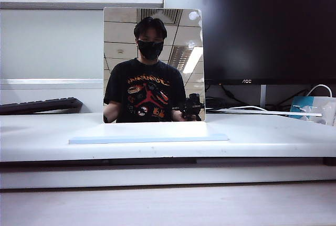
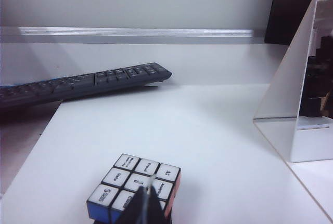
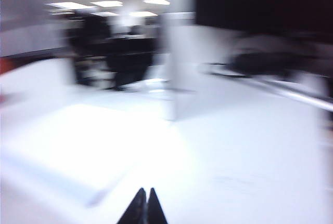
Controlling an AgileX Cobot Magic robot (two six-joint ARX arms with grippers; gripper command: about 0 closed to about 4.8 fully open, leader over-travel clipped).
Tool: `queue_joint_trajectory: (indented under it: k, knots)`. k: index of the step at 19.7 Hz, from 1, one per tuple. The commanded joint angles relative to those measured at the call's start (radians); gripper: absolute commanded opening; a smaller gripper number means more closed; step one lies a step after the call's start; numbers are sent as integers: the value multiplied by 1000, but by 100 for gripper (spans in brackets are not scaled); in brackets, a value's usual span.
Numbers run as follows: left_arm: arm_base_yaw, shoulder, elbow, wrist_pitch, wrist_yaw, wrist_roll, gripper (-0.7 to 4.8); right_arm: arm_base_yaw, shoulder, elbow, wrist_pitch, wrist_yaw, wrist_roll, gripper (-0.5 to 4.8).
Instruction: Move the the Rubik's Cube near the mirror.
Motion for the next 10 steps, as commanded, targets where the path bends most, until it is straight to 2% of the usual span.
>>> queue_joint_trajectory:
  k: [1, 4, 5, 6, 7, 10]
  knots:
    - [-1, 0, 2, 13, 10, -12, -4, -2, 0, -5, 11, -72, 4, -1]
    - [-1, 0, 2, 9, 42, -200, -2, -2, 0, -5, 12, -71, 4, -1]
    - [-1, 1, 2, 14, 50, -224, 122, -2, 0, -5, 12, -71, 4, -1]
    - [-1, 1, 2, 38, 52, -272, 406, -2, 0, -5, 11, -72, 4, -1]
    - [-1, 1, 2, 64, 52, -285, 479, -2, 0, -5, 11, -72, 4, -1]
    - [-1, 5, 6, 157, 49, -243, 479, -2, 0, -5, 11, -71, 4, -1]
